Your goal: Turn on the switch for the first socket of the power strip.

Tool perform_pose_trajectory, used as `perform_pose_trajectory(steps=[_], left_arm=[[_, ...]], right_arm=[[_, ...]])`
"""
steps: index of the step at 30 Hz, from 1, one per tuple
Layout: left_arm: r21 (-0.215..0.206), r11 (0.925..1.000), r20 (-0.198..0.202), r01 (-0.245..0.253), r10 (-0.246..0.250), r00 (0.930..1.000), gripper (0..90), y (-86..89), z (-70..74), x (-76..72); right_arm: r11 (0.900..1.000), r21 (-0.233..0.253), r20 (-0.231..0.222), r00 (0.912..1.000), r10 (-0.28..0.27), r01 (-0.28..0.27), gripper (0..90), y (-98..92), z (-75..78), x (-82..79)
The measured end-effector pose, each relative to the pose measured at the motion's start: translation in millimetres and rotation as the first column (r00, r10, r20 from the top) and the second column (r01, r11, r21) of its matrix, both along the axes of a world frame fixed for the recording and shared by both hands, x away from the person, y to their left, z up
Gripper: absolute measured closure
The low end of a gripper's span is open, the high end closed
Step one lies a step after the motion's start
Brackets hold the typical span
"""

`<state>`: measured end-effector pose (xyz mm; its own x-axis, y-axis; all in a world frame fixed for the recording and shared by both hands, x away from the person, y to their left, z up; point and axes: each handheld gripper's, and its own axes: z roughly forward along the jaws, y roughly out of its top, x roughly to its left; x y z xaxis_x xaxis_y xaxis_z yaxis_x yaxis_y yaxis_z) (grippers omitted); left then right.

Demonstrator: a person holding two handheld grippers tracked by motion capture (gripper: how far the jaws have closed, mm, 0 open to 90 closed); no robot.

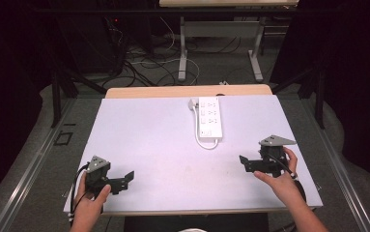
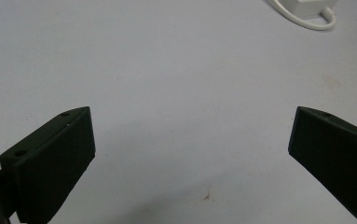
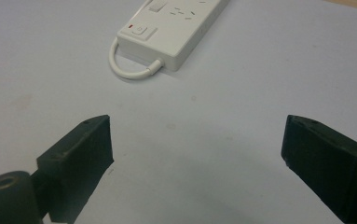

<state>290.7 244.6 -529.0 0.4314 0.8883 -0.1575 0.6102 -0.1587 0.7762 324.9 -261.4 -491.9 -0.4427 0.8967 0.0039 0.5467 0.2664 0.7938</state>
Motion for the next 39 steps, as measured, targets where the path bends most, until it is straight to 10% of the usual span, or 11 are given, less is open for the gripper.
perform_pose_trajectory(steps=[39], left_arm=[[-0.001,1.0000,-0.019,0.007,-0.007,0.9998,0.2,-0.4,-2.4,-0.4]], right_arm=[[0.996,-0.028,-0.035,0.9956,0.087,-0.088,14.7,44.9,18.4,37.9]])
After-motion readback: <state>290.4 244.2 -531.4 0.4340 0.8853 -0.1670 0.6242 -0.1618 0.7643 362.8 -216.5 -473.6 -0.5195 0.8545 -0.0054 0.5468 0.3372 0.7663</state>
